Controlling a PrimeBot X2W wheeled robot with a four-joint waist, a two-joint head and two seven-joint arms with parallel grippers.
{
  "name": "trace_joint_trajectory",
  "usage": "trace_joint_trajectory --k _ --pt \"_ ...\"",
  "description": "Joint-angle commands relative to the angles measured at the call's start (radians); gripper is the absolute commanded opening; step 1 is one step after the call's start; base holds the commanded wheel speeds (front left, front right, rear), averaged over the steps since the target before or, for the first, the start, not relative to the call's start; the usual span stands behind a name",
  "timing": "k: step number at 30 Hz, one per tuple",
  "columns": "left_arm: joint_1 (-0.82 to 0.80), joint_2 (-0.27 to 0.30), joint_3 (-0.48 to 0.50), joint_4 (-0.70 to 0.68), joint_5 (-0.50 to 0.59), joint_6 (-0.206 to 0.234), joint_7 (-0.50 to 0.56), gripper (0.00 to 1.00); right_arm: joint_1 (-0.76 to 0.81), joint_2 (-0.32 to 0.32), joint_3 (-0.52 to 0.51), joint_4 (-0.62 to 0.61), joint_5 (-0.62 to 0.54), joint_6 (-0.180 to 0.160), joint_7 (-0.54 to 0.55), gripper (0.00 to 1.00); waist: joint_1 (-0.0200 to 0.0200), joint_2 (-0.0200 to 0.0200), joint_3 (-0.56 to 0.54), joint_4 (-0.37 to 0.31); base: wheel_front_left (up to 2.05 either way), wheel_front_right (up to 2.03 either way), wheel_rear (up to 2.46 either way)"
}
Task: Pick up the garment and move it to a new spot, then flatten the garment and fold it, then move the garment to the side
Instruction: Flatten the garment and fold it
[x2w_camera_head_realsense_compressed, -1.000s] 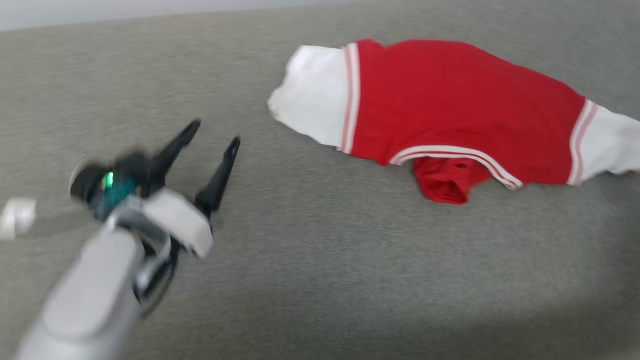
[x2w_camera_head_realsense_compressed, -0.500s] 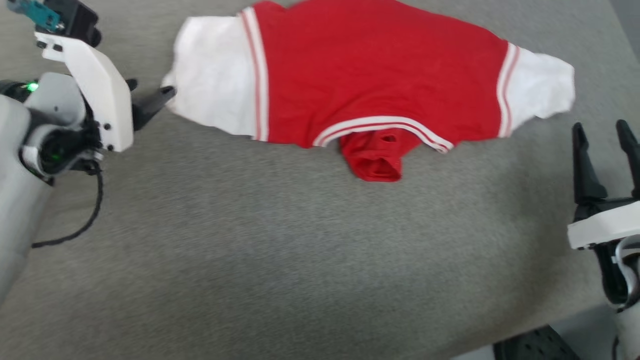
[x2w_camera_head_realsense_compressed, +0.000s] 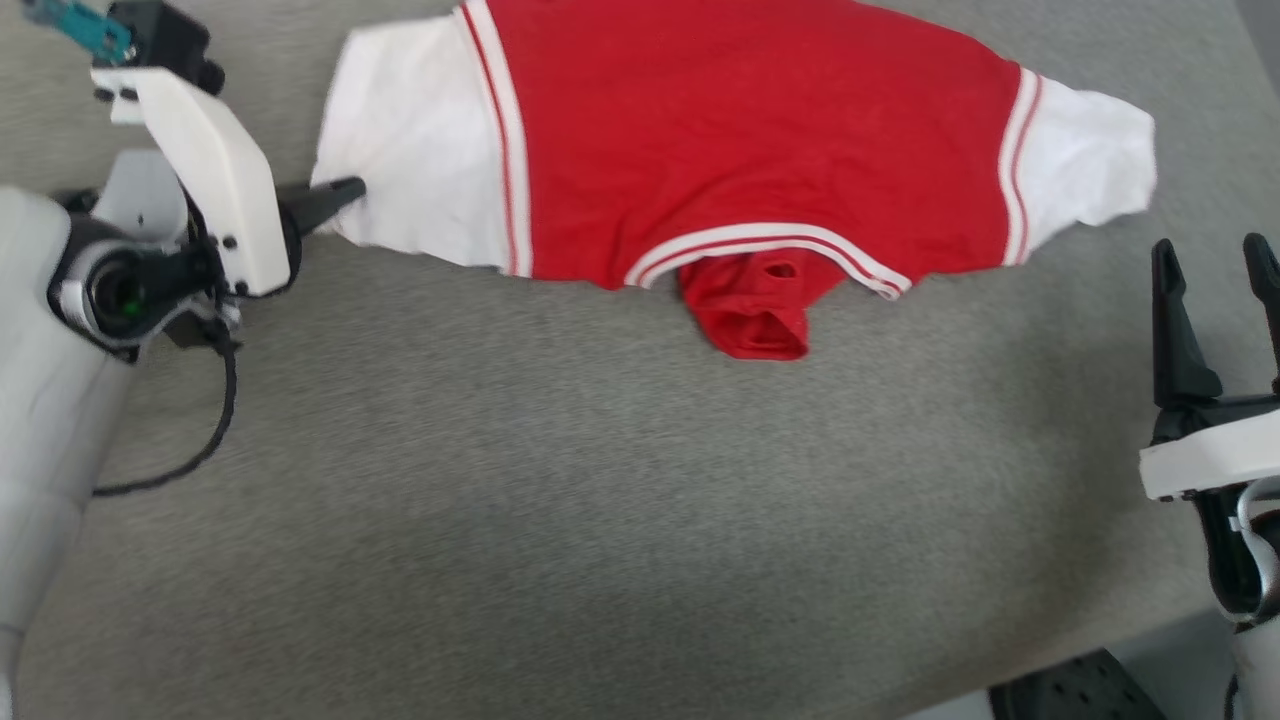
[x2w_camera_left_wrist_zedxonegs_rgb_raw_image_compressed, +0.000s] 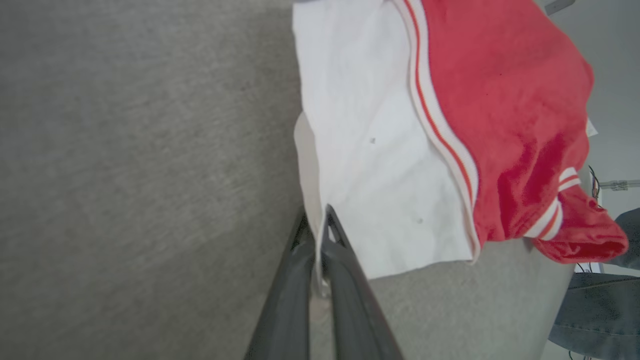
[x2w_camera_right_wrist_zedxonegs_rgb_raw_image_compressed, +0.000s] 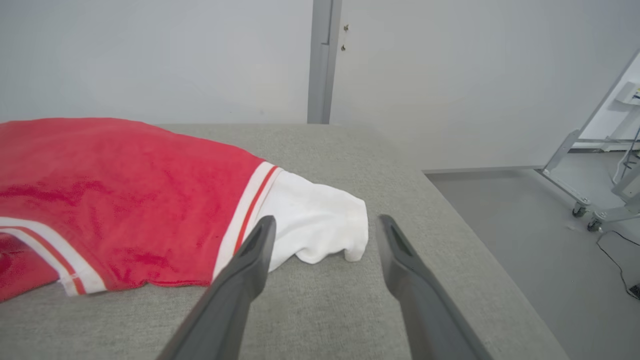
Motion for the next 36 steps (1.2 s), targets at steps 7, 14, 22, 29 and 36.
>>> trace_joint_trajectory --k 7,14,22,29,36 --pt "0.143 0.067 0.020 -0.023 -0.042 0.002 -0.120 0.00 0.040 -0.030 -0.021 -0.061 -0.025 0.000 0.046 1.00 0.0000 0.0000 -0.084 0.121 0.00 0.00 0.00" --pt "0.271 0.105 0.043 -0.033 -0.069 0.006 -0.217 0.00 0.076 -0.043 -0.032 -0.126 -0.038 0.000 0.106 1.00 0.0000 0.0000 -0.133 0.189 0.00 0.00 0.00" --pt "0.316 0.078 0.053 -0.031 -0.041 0.002 -0.351 1.00 0.099 -0.055 -0.026 -0.161 -0.036 0.000 0.157 1.00 0.0000 0.0000 -0.152 0.203 0.00 0.00 0.00" --pt "0.394 0.073 0.049 -0.051 0.082 0.006 -0.649 1.00 0.117 -0.142 0.071 -0.145 -0.050 0.000 0.238 1.00 0.0000 0.0000 -0.184 0.205 0.00 0.00 0.00" --pt "0.534 -0.022 0.036 -0.083 0.234 0.088 -0.915 1.00 0.079 -0.319 0.227 -0.121 0.006 0.000 0.363 1.00 0.0000 0.0000 -0.205 0.258 0.00 0.00 0.00"
